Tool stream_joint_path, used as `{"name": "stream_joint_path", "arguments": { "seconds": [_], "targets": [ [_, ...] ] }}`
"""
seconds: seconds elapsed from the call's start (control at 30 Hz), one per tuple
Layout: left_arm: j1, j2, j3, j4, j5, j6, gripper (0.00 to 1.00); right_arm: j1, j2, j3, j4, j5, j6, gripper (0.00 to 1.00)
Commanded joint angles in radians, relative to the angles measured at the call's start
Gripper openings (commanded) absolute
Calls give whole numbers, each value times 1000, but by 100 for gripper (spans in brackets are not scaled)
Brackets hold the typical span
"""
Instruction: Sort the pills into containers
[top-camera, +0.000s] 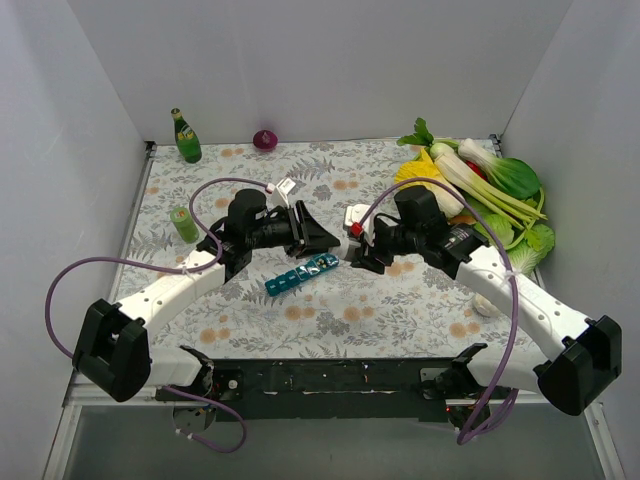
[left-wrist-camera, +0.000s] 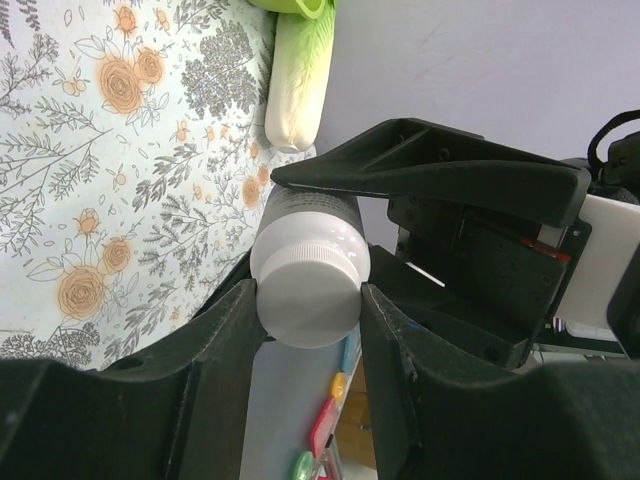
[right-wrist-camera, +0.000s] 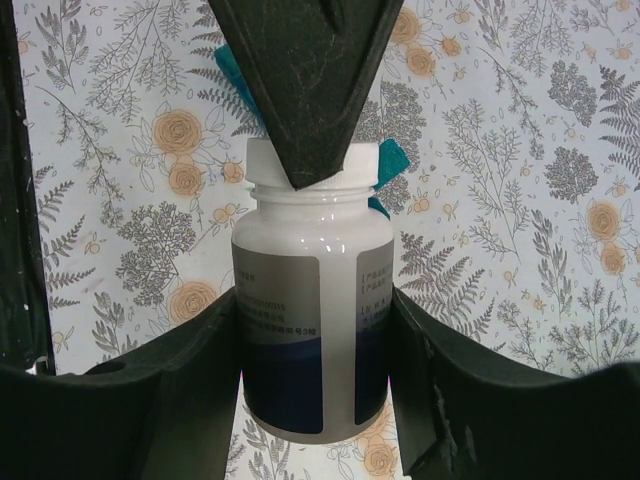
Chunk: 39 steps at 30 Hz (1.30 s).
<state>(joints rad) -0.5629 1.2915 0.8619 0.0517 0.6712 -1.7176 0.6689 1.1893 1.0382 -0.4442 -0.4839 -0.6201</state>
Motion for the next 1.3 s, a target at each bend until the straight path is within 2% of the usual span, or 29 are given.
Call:
{"name": "stream_joint_path", "arguments": {
  "seconds": [0.0,0.13,0.3,0.4,0.5,0.63,0.67,0.77,0.87,0.97,1.0,1.1,1.13,1.2,1.23,1.27],
  "targets": [
    [-14,-8,64,-137,-71,93,14,18,1,100,50,-59,40,1],
    [-15,-18,60,-128,-73,101,14,17,1,97,59,-160,103,1],
    [-19,-31,29,-29,-12,82,14,-6,10,66,114,-278,181,1],
    [-19,-32,26,-1,51,107,14,-41,9,49,166,-387,253,1],
    [-20,-31,34,-6,131,194,13,-89,7,14,261,-531,385,1],
    [-20,-3,129,-156,244,404,14,-101,3,-41,392,-680,551,1],
    [-19,5,147,-246,257,503,14,-101,3,-55,463,-702,612,1],
    [-20,45,234,-408,281,648,15,-101,-8,-125,603,-766,802,1],
    [-19,55,265,-451,280,681,18,-103,-16,-185,752,-791,900,1],
    [-14,52,269,-432,271,664,32,-117,-19,-201,818,-798,956,1],
    [-11,48,264,-420,265,632,45,-118,-19,-198,820,-795,955,1],
    [9,11,241,-346,254,558,65,-123,-26,-191,791,-786,926,1],
    [14,-9,239,-316,242,540,78,-124,-26,-187,744,-783,883,1],
    [31,-37,236,-290,225,509,89,-124,-36,-176,693,-768,830,1],
    [37,-49,236,-268,214,478,98,-124,-37,-175,662,-765,798,1],
    [47,-75,238,-262,206,463,98,-126,-39,-170,648,-760,783,1]
  ]
}}
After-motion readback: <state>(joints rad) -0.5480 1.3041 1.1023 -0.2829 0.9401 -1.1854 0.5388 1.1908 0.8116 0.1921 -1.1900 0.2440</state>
